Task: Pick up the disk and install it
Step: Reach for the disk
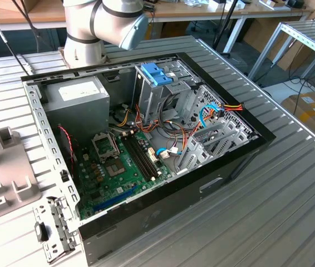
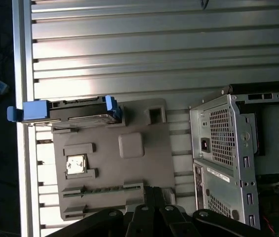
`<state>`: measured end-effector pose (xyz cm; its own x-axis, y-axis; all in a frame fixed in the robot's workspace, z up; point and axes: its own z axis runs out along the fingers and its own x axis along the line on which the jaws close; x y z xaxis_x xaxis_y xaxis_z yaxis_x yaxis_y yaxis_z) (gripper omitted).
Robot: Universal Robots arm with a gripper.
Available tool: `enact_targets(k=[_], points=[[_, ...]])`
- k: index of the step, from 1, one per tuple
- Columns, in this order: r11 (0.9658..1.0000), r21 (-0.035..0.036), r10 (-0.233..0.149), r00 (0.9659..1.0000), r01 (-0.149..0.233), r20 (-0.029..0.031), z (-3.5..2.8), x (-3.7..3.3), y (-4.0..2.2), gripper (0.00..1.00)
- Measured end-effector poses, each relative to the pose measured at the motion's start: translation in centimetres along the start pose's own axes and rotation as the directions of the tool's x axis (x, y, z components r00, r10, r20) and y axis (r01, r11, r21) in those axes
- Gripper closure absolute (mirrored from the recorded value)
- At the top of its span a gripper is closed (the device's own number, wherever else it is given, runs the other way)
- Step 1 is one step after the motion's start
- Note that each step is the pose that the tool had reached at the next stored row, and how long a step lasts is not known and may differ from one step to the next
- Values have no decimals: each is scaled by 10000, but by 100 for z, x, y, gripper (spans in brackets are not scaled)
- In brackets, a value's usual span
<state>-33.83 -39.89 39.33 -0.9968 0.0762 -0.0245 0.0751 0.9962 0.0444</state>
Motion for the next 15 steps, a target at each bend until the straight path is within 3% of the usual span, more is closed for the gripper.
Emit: enact_targets(k=[15], points=[[10000,0,0,10000,0,-1,-4,138,-10,89]])
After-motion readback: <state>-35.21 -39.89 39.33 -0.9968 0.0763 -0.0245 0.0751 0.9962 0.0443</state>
